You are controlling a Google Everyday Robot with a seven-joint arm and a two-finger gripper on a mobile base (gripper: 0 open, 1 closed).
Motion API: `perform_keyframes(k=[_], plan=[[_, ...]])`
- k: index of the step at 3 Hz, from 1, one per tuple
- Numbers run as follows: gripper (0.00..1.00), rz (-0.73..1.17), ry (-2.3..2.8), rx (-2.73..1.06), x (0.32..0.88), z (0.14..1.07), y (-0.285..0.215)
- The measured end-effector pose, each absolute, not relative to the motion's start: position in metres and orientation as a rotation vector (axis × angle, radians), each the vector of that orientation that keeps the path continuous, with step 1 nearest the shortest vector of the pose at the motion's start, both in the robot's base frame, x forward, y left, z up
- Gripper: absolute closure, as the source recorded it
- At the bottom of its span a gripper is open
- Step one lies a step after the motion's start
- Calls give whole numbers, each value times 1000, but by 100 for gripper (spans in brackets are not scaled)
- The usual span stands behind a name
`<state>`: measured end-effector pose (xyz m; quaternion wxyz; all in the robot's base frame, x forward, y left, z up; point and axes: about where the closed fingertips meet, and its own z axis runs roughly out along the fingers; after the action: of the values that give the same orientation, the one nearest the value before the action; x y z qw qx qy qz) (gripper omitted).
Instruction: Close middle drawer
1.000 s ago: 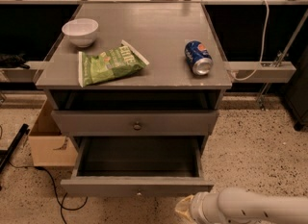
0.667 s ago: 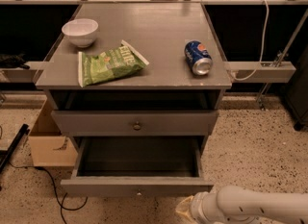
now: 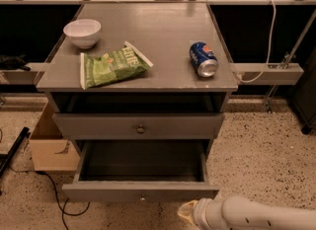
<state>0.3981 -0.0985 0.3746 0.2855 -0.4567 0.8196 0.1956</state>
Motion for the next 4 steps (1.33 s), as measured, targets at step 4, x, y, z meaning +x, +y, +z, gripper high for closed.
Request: perform_keyframes(k=[4], plan=[[81,501,2157,-1261,421,381,-85]])
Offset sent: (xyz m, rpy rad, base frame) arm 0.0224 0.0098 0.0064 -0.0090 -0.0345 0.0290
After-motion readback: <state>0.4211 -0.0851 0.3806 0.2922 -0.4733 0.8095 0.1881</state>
